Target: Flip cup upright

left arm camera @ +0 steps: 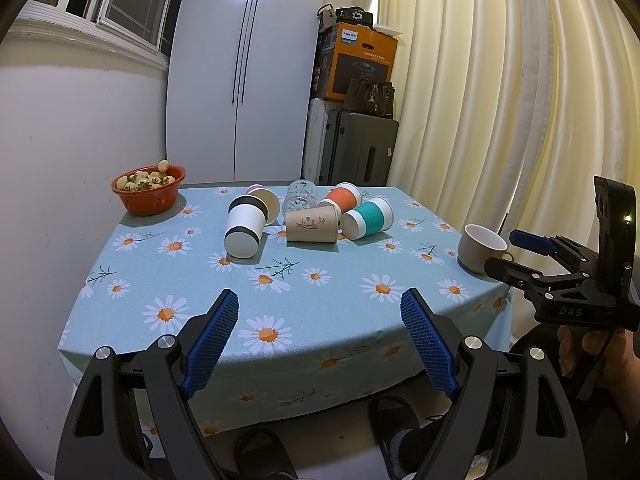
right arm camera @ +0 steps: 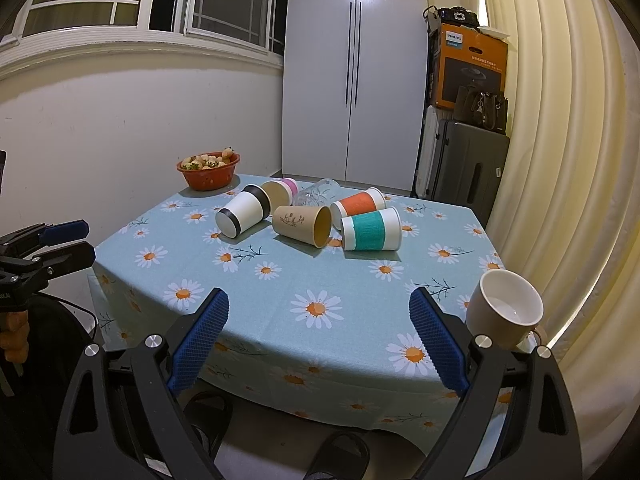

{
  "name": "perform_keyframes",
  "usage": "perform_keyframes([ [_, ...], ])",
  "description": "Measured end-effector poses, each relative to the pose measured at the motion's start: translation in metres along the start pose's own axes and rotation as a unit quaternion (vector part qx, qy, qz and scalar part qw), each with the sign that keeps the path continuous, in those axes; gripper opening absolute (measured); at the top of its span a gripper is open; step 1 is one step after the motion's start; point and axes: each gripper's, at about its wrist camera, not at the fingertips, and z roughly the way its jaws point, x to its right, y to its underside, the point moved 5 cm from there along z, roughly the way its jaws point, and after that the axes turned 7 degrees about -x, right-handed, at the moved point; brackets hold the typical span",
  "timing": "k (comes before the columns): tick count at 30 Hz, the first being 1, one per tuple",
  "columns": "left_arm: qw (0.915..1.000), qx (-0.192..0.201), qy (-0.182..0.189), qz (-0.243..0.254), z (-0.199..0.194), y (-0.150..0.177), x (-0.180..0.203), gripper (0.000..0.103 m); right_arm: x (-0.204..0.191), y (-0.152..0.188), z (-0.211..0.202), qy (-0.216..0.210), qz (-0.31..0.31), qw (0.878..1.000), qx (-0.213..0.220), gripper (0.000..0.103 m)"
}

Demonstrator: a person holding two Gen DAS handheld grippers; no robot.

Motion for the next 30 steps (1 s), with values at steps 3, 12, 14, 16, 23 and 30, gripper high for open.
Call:
perform_keyframes([
  [3, 1.0000, 0.000, -0.001, 0.000, 0.001, 0.001, -0.001, 0.082, 0.000, 0.000, 0.000, 0.000, 0.000, 1.000, -0.001, 0.091],
  [12, 1.0000, 0.000, -0.001, 0.000, 0.001, 0.001, 0.000, 0.082, 0.000, 0.000, 0.000, 0.000, 0.000, 1.000, -0.001, 0.091],
  [14, 1.0000, 0.000, 0.000, -0.001, 0.001, 0.001, 0.000, 0.082, 0.000, -0.001, 0.000, 0.000, 0.001, 1.000, -0.001, 0.091],
  [16, 1.0000, 0.000, -0.001, -0.002, 0.002, 0.001, 0.001, 0.082, 0.000, 0.000, 0.000, -0.001, 0.003, 1.000, -0.002, 0.091],
  [23, 0.9997, -0.020, 0.007, -0.011, 0.004, -0.003, -0.004, 0.082, 0.001, 0.000, -0.001, -0.004, 0.007, 1.000, 0.000, 0.091],
  [30, 0.9990, -0.034, 0.022, -0.021, 0.006, -0.011, -0.010, 0.082, 0.012, -0.008, 0.009, -0.039, 0.034, 0.998, -0.024, 0.091],
])
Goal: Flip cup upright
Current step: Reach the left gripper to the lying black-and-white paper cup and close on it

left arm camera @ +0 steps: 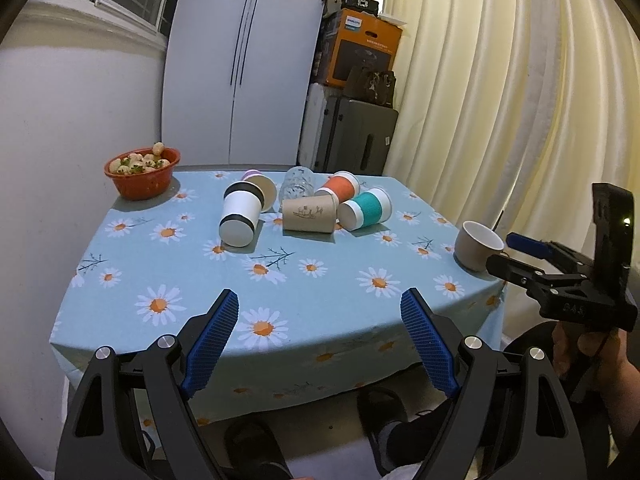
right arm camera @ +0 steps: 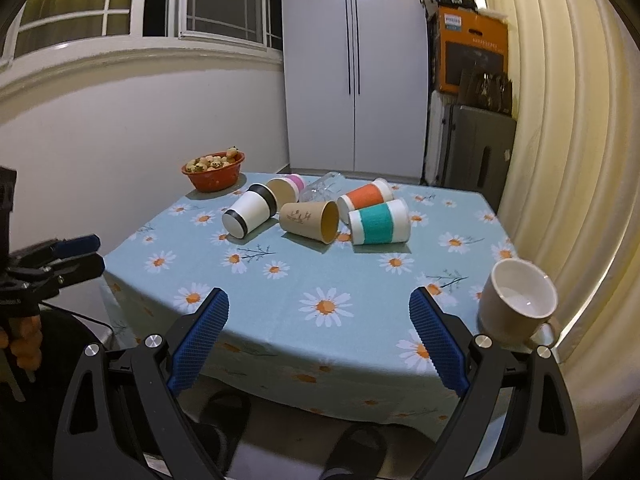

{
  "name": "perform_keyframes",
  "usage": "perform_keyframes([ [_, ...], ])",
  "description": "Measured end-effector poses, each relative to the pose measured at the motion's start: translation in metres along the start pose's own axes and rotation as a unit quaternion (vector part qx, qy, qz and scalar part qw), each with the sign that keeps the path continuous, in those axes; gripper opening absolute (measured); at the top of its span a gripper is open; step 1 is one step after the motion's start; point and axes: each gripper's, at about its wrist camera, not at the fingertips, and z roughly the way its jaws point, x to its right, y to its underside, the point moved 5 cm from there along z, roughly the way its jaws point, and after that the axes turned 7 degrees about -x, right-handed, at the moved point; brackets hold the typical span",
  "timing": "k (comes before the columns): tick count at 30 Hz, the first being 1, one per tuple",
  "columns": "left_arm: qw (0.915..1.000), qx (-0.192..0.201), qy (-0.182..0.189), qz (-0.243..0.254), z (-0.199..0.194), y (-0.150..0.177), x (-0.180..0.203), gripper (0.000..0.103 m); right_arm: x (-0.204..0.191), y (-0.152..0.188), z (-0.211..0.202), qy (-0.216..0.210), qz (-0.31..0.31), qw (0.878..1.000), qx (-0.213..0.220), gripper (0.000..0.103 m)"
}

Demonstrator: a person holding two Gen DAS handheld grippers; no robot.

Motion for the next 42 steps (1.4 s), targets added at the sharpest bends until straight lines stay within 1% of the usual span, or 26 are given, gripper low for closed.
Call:
perform_keyframes([
  [4, 0.9997, -0.022, 0.000, -0.008, 0.010, -0.015, -0.009, 0.082, 0.007, -0.011, 0.014, -0.027, 0.021, 0.999, -0.019, 0.091],
  [7, 0.9991, -0.038, 0.003, -0.019, 0.020, -0.033, -0.019, 0.082, 0.009, -0.021, 0.027, -0.044, 0.025, 0.998, -0.031, 0.091],
  [9, 0.9983, -0.052, 0.005, -0.024, 0.029, -0.047, -0.025, 0.082, 0.010, -0.031, 0.031, -0.060, 0.034, 0.997, -0.027, 0.091],
  [13, 0.9965, -0.078, 0.004, -0.030, 0.052, -0.074, -0.038, 0.082, 0.012, -0.053, 0.044, -0.075, 0.036, 0.996, -0.029, 0.091],
  [15, 0.9948, -0.097, 0.006, -0.030, 0.068, -0.087, -0.044, 0.082, 0.013, -0.065, 0.053, -0.077, 0.031, 0.996, -0.030, 0.091],
  [19, 0.9896, -0.140, 0.001, -0.036, 0.103, -0.105, -0.060, 0.082, 0.009, -0.086, 0.073, -0.084, 0.017, 0.996, -0.036, 0.091],
  [21, 0.9854, -0.165, -0.010, -0.040, 0.123, -0.110, -0.069, 0.082, 0.008, -0.097, 0.084, -0.092, 0.013, 0.995, -0.041, 0.091],
  [24, 0.9789, -0.200, -0.034, -0.027, 0.154, -0.118, -0.081, 0.081, 0.007, -0.107, 0.100, -0.098, 0.005, 0.994, -0.052, 0.091],
  [26, 0.9756, -0.215, -0.037, -0.025, 0.169, -0.122, -0.085, 0.081, 0.008, -0.111, 0.110, -0.105, 0.005, 0.993, -0.059, 0.091],
  [27, 0.9746, -0.218, -0.046, -0.024, 0.179, -0.125, -0.089, 0.081, 0.008, -0.111, 0.116, -0.110, 0.007, 0.992, -0.063, 0.091],
  [29, 0.9731, -0.225, -0.048, -0.016, 0.194, -0.130, -0.090, 0.080, 0.011, -0.112, 0.125, -0.119, 0.013, 0.990, -0.070, 0.091],
  [34, 0.9621, -0.267, -0.056, -0.005, 0.233, -0.133, -0.097, 0.080, 0.019, -0.104, 0.142, -0.131, 0.024, 0.987, -0.091, 0.091],
  [35, 0.9586, -0.278, -0.062, -0.005, 0.241, -0.133, -0.100, 0.080, 0.020, -0.103, 0.144, -0.133, 0.024, 0.986, -0.094, 0.091],
  [37, 0.9540, -0.292, -0.068, -0.005, 0.250, -0.134, -0.104, 0.080, 0.025, -0.099, 0.150, -0.137, 0.030, 0.985, -0.102, 0.091],
  [40, 0.9488, -0.309, -0.064, -0.012, 0.263, -0.135, -0.111, 0.080, 0.030, -0.096, 0.155, -0.147, 0.039, 0.982, -0.115, 0.091],
  [41, 0.9471, -0.314, -0.067, -0.011, 0.266, -0.136, -0.112, 0.078, 0.031, -0.096, 0.156, -0.151, 0.044, 0.980, -0.119, 0.091],
  [42, 0.9452, -0.319, -0.067, -0.012, 0.270, -0.135, -0.114, 0.073, 0.032, -0.096, 0.157, -0.154, 0.046, 0.980, -0.121, 0.091],
])
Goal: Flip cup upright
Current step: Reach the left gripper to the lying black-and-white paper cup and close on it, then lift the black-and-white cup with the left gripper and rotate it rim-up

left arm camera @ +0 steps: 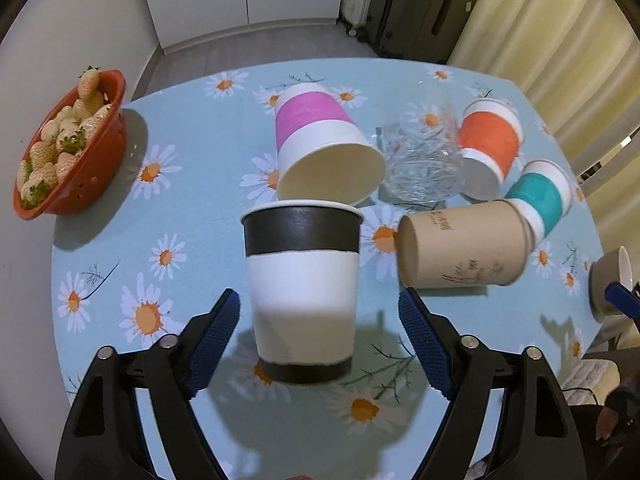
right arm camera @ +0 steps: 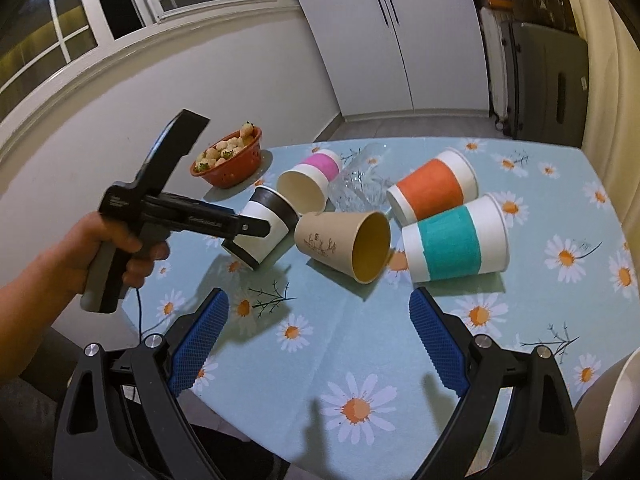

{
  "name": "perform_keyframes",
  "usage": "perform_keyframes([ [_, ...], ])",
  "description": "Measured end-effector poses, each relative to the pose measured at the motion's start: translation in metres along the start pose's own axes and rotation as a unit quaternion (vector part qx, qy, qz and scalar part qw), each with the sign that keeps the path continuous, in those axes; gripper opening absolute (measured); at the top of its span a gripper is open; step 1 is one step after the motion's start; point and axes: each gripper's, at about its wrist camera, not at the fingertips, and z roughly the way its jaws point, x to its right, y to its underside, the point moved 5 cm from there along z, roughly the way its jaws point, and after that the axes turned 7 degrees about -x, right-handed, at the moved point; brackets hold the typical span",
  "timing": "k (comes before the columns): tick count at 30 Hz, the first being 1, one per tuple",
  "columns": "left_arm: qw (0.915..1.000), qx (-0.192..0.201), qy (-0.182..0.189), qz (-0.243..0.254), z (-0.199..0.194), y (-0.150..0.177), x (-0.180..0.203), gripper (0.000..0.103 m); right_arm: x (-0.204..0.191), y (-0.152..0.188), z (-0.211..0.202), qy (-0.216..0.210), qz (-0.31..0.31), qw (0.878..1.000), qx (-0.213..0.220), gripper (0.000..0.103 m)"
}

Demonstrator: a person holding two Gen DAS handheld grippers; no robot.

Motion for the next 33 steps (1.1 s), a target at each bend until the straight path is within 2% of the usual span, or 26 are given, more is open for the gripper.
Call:
perform_keyframes([
  [2, 0.9999, -0.012, 0.002, -0.004, 0.006, -0.003, -0.003, 0.070, 0.001, -0.002, 0.002, -0.003, 0.002, 1.000, -0.003, 0.091],
  [8, 0.9994, -0.034, 0.000, -0.003, 0.017, -0.002, -0.006, 0.068, 0.001, -0.010, 0.012, -0.006, -0.002, 1.000, -0.016, 0.091],
  [11, 0.9991, -0.041, -0.005, -0.005, 0.023, -0.001, -0.006, 0.061, -0.001, -0.011, 0.019, -0.009, -0.007, 1.000, -0.024, 0.091],
  [17, 0.9995, -0.031, 0.002, -0.008, 0.009, 0.008, -0.004, 0.061, 0.000, -0.005, 0.023, -0.019, 0.002, 0.999, -0.034, 0.091],
  [23, 0.9979, -0.026, 0.044, -0.041, -0.016, 0.028, -0.001, 0.061, 0.000, 0.003, 0.011, -0.036, 0.018, 0.999, -0.031, 0.091],
  [28, 0.9910, -0.026, 0.103, -0.081, -0.032, 0.055, 0.016, 0.061, 0.001, 0.009, -0.007, -0.047, 0.030, 0.998, -0.022, 0.091],
  [33, 0.9838, -0.021, 0.143, -0.106, -0.033, 0.074, 0.039, 0.061, 0.004, 0.018, -0.020, -0.055, 0.045, 0.997, -0.021, 0.091],
])
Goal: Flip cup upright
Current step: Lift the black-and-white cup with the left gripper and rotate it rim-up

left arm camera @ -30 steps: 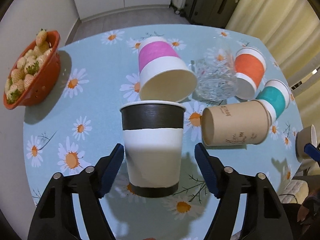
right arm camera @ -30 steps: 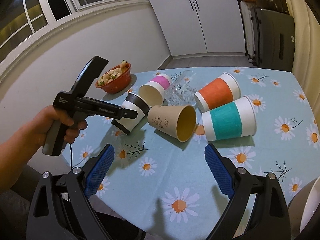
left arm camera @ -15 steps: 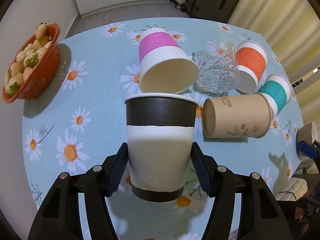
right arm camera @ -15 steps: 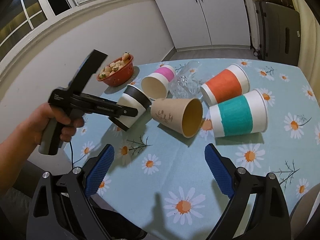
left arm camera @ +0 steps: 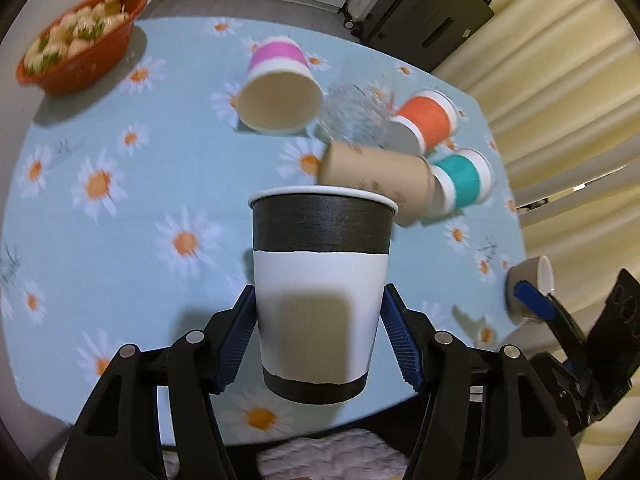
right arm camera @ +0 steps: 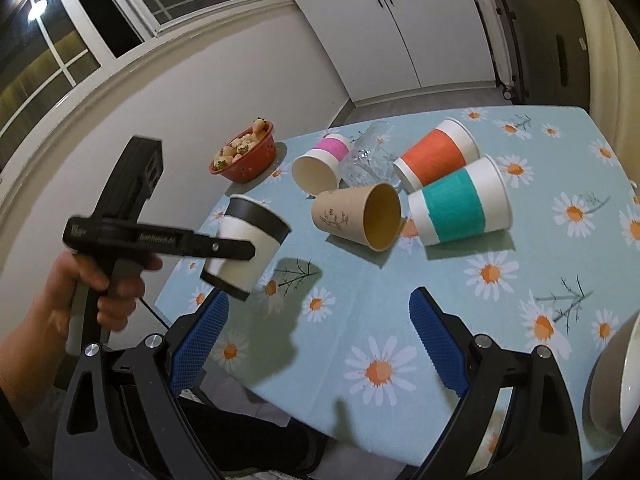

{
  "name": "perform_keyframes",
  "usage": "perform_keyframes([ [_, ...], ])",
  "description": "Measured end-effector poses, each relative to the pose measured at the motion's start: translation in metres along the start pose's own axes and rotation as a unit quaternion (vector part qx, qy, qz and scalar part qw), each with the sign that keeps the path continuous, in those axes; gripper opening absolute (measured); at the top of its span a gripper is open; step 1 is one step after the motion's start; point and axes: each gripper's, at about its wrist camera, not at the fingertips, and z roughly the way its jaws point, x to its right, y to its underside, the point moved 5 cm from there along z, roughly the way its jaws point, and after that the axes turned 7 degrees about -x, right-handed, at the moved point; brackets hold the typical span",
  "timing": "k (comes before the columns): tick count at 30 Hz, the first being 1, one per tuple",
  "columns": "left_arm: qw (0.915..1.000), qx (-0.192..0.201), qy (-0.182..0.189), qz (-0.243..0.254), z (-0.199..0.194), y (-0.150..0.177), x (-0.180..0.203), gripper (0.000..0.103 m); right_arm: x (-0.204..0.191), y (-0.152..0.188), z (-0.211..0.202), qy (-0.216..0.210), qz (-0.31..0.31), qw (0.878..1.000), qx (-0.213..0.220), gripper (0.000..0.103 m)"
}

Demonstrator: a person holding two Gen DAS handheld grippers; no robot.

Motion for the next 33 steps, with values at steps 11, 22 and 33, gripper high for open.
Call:
perform_keyframes([
  [11, 0.9987, -0.011, 0.041, -0.028, 0.041, 0.035, 0.023, 0.061, 0.014, 0.022, -0.015, -0.054, 0.050, 0.997, -0.021, 0.091],
  [22, 0.9986, 0.007, 0.038, -0.036, 0.062, 0.048, 0.048, 0.061, 0.025, 0.034, -0.022, -0.055, 0.071, 0.996, -0.019, 0.091],
  [33, 0.9994, 0.019, 0.018, -0.022, 0.056, 0.048, 0.043, 0.071, 0.018, 0.034, -0.016, -0.053, 0.063, 0.996, -0.027, 0.091],
])
